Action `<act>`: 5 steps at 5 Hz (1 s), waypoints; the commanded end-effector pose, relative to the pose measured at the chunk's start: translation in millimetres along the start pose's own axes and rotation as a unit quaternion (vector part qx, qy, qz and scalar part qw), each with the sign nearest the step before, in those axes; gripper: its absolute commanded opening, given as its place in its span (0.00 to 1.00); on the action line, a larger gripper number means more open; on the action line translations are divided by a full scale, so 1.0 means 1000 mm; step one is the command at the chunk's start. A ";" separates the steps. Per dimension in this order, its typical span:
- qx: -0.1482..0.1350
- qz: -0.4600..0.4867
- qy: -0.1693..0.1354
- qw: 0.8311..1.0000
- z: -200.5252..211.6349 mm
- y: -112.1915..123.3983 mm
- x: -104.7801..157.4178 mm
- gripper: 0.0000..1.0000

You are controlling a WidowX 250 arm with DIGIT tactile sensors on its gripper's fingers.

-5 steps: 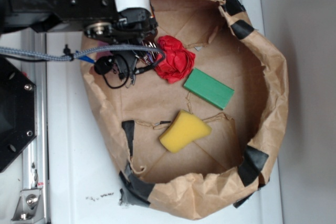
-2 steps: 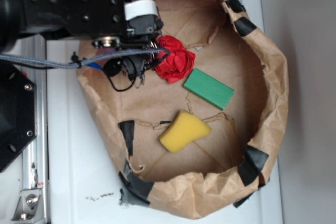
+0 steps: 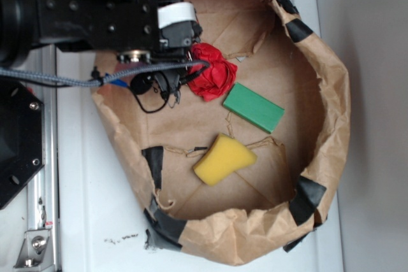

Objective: Grab the silver keys.

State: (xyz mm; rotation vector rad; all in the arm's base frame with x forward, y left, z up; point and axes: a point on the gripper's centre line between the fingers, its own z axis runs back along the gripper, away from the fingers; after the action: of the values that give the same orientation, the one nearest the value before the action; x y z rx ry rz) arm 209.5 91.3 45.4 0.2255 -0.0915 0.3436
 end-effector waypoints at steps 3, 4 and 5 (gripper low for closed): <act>-0.076 -0.042 -0.003 0.996 0.113 -0.010 -0.008 0.00; -0.069 -0.043 -0.007 0.997 0.109 -0.014 -0.008 0.00; -0.065 -0.046 -0.009 0.997 0.109 -0.018 -0.005 0.00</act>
State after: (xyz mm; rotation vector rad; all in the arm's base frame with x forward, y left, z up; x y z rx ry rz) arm 200.0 44.0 136.4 0.1048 -0.0837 0.2524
